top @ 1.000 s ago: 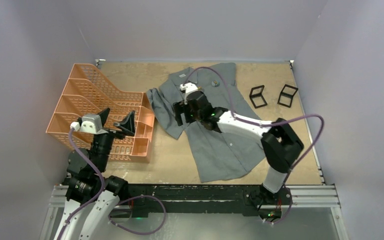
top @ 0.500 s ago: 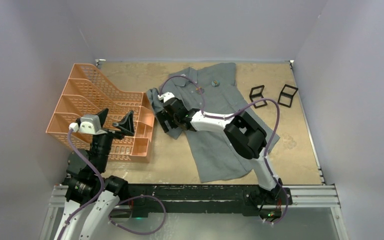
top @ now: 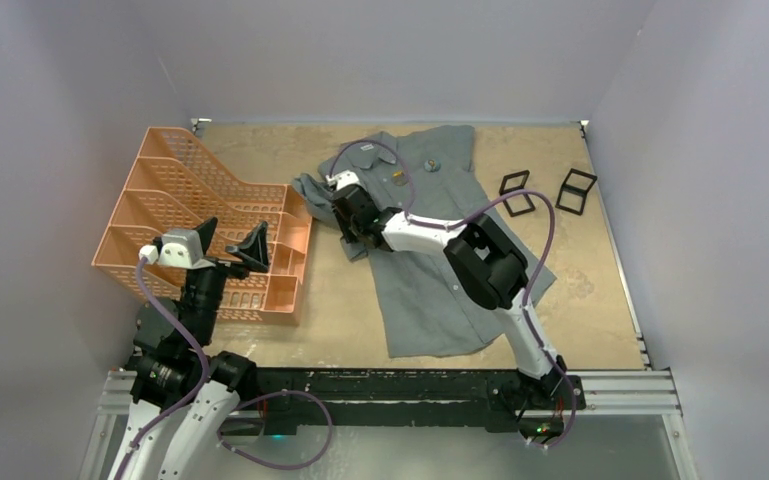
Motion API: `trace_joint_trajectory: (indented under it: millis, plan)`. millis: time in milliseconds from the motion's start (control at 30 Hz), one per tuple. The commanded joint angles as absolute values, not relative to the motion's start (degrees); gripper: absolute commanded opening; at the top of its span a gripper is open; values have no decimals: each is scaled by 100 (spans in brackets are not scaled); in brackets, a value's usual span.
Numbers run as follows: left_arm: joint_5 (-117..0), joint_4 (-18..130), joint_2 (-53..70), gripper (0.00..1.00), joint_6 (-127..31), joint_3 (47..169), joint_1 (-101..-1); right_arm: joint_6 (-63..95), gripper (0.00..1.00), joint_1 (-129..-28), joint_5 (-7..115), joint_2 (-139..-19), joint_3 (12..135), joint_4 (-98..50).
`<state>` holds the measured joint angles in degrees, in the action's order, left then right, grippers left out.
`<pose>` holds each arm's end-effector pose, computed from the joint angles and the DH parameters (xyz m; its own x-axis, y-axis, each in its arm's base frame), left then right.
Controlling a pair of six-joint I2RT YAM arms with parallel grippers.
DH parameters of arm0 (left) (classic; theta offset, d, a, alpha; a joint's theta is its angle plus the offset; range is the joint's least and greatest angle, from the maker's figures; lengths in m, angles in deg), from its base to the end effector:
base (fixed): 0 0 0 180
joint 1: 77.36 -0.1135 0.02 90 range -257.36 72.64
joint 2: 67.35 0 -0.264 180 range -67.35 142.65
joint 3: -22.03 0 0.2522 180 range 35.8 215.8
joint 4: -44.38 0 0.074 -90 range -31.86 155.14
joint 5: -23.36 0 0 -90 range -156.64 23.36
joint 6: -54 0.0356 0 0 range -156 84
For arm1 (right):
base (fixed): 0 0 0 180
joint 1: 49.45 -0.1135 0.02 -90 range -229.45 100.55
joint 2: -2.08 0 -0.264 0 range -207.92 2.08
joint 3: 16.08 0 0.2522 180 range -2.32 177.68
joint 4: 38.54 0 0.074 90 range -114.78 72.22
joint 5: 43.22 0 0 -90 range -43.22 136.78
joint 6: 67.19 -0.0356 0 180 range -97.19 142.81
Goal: Remove the brooch from the garment
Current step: Move the clothes to the center of the board.
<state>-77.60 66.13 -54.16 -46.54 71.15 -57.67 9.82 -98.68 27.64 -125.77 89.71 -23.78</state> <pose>0.0708 -0.0182 0.3484 0.1980 -0.2616 -0.9447 0.1968 0.9547 -0.2231 0.3366 0.3725 0.1627 -0.5036 -0.2589 -0.8242 -0.4422 0.8969 -0.0115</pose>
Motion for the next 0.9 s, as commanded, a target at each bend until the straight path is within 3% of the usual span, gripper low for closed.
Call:
trace_joint_trajectory:
  millis: [0, 267, 867]
  plan:
    - [-7829, 6547, -5418, 98, -4734, 7249, -5740, 809, 33, -9538, 2579, -12298, 8839, -2216]
    - [-7834, 6555, -5418, 98, -4725, 7248, -5735, 727, 15, -9415, 2554, -11776, 8202, -2140]
    - [-7728, 6577, -5120, 98, -4817, 7264, -5741, 311, 11, -9946, 2831, -9703, 5960, -2024]
